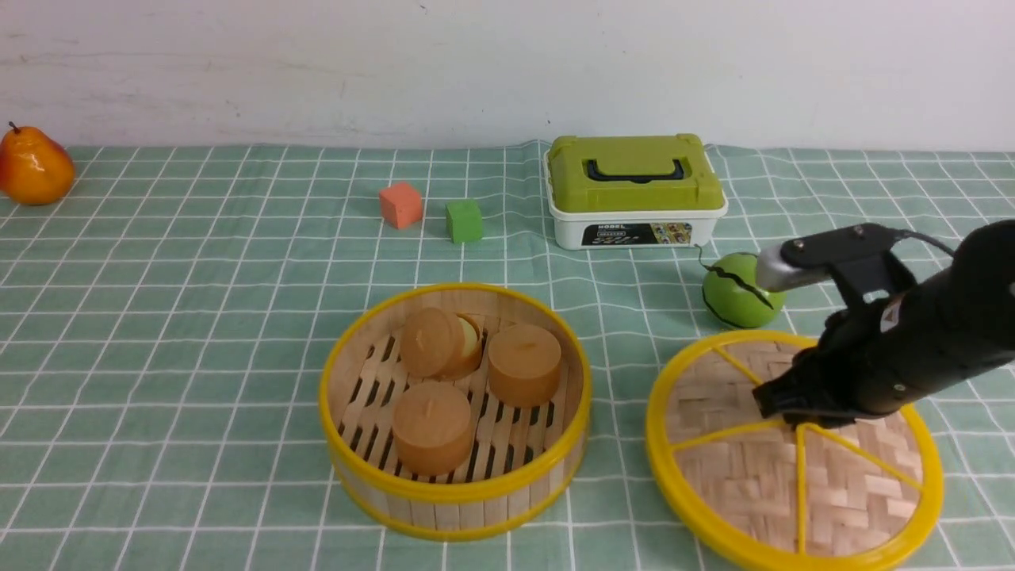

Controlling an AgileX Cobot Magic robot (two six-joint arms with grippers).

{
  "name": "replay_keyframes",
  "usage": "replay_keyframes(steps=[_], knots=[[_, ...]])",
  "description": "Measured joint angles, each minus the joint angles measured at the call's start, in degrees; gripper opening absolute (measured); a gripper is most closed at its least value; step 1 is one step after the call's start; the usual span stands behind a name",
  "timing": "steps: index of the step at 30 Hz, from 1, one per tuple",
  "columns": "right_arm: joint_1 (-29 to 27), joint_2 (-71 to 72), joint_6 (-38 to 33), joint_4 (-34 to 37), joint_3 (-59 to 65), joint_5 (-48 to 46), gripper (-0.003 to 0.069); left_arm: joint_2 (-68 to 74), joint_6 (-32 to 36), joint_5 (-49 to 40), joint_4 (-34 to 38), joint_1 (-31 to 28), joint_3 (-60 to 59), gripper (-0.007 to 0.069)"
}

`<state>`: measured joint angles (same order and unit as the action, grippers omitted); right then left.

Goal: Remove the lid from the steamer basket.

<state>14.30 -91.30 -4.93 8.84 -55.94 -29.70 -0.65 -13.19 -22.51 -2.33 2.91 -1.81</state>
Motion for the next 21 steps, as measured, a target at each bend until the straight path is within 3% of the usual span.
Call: replay_keyframes(steps=[5,14,17,20,21], knots=[[0.00,-4.95,0.00,0.22,-0.05,5.08,0.0113,0.00,0.00,0.00,0.00,0.00,0.00,0.0239],[0.00,1.82,-0.11,0.62,-3.81,-0.93,0.0377,0.00,0.00,0.00,0.00,0.00,0.00,0.0239],[0.00,10.28,-0.76,0.98,-3.86,-3.15,0.0375,0.00,0.00,0.00,0.00,0.00,0.00,0.0239],[0.00,20.12,-1.32,1.66,-2.88,-5.77,0.0279,0.00,0.00,0.00,0.00,0.00,0.00,0.0239],[0.00,20.81,-1.32,1.66,-2.71,-5.77,0.0279,0.00,0.00,0.00,0.00,0.00,0.00,0.0239]])
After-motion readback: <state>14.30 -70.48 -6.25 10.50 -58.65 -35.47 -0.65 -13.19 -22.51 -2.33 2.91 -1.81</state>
